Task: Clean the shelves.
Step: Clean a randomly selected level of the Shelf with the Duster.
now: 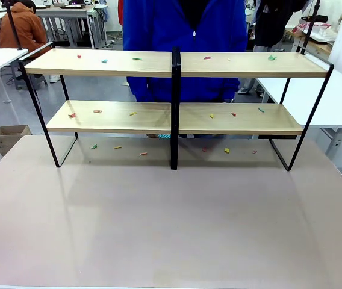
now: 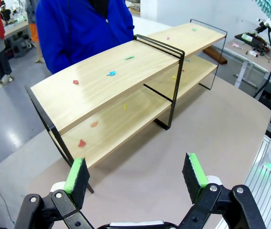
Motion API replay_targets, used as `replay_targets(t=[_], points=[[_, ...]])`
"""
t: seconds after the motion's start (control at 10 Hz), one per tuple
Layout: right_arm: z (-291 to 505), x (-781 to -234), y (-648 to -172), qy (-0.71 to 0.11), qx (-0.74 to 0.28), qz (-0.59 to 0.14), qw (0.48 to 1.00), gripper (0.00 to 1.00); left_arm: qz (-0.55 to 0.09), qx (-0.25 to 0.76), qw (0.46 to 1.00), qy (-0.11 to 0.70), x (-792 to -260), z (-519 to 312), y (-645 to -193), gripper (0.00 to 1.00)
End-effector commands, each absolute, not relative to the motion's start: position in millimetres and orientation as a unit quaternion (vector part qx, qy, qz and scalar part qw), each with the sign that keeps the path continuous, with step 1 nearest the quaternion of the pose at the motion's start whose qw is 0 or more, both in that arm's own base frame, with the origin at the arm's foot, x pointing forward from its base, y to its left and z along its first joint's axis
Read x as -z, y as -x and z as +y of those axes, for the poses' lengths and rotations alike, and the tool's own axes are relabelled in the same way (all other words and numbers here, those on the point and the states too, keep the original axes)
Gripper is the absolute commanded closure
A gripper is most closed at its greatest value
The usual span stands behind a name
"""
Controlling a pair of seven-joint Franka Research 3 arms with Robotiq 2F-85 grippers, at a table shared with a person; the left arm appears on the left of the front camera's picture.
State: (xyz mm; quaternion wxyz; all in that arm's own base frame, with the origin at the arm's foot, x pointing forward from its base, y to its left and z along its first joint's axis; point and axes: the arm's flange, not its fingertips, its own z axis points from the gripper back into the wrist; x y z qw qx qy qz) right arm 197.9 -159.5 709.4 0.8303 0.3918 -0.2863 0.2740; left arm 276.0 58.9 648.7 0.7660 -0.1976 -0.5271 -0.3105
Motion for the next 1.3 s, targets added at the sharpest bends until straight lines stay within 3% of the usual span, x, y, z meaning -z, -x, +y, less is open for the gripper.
replay_targets(t=[0.0, 0.4, 0.5, 0.6, 0.8, 0.9, 1.0, 1.1, 1.2], points=[[-159, -712, -196, -0.397, -0.284, -0.295, 0.822, 1.00, -0.528, 0.310, 0.765, 0.199, -649, 59, -277, 0.00], [-159, -712, -196, -0.397, -0.284, -0.295, 0.822, 1.00, -0.528, 0.310, 0.765, 0.199, -649, 59, -277, 0.00], [-160, -709, -197, -0.392, -0.274, -0.285, 0.831, 0.88, -0.528, 0.310, 0.765, 0.199, -649, 59, -277, 0.00], [-115, -694, -179, -0.337, -0.380, -0.213, 0.835, 0.88, -0.528, 0.310, 0.765, 0.199, -649, 59, -277, 0.00], [-24, -650, -161, -0.315, -0.540, -0.071, 0.777, 0.88, -0.528, 0.310, 0.765, 0.199, -649, 59, -277, 0.00], [23, -627, -154, -0.259, -0.587, 0.005, 0.767, 0.88, -0.528, 0.310, 0.765, 0.199, -649, 59, -277, 0.00], [48, -615, -150, -0.218, -0.591, 0.015, 0.776, 0.88, -0.528, 0.310, 0.765, 0.199, -649, 59, -277, 0.00], [49, -621, -149, -0.124, -0.553, -0.062, 0.821, 0.88, -0.528, 0.310, 0.765, 0.199, -649, 59, -277, 0.00], [34, -621, -146, -0.304, -0.513, -0.005, 0.803, 0.88, -0.528, 0.310, 0.765, 0.199, -649, 59, -277, 0.00]])
